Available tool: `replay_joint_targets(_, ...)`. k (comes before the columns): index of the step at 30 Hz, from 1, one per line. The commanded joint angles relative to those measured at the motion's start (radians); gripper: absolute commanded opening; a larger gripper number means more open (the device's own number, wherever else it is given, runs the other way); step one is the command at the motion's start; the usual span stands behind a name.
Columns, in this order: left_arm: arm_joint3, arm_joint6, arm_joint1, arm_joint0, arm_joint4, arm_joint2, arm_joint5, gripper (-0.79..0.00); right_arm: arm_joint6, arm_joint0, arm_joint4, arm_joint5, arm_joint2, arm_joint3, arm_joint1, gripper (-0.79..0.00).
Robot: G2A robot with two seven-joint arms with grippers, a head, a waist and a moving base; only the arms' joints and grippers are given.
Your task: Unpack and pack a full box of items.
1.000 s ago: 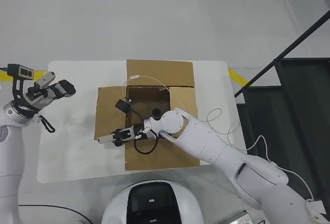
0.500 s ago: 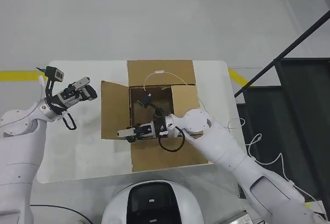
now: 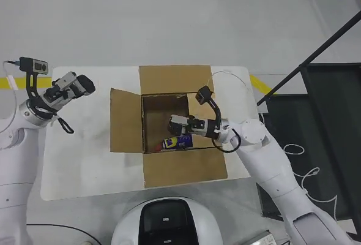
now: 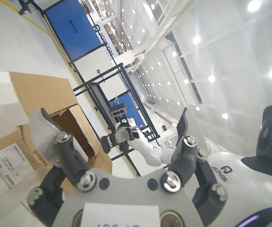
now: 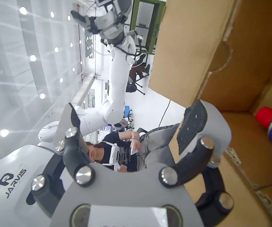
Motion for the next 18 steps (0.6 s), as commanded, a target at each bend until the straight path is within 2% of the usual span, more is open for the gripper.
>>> replay_joint_targets(1,-0.066,-0.028,0.002,0.016,-0.002,0.011,0.045,0.0,-0.008,-0.011,0.016,0.007,0.036,0.013,0.006,0.0)
replay_joint_targets(4,-0.09,-0.013,0.0,0.021,0.047,0.052,0.059,0.0,-0.015,-0.025,0.041,0.008,0.083,0.035,0.014,0.0)
replay_joint_targets(7,-0.067,0.027,-0.01,0.011,0.089,0.12,0.073,0.0,-0.011,-0.043,0.067,0.011,0.129,0.052,0.023,0.0)
replay_joint_targets(12,0.042,0.112,-0.027,-0.016,0.208,0.22,0.034,0.0,-0.02,-0.073,0.085,0.014,0.192,0.059,0.035,0.0)
replay_joint_targets(18,0.173,0.201,-0.036,-0.035,0.318,0.273,-0.002,0.0,-0.03,-0.095,0.098,0.015,0.238,0.062,0.045,0.0)
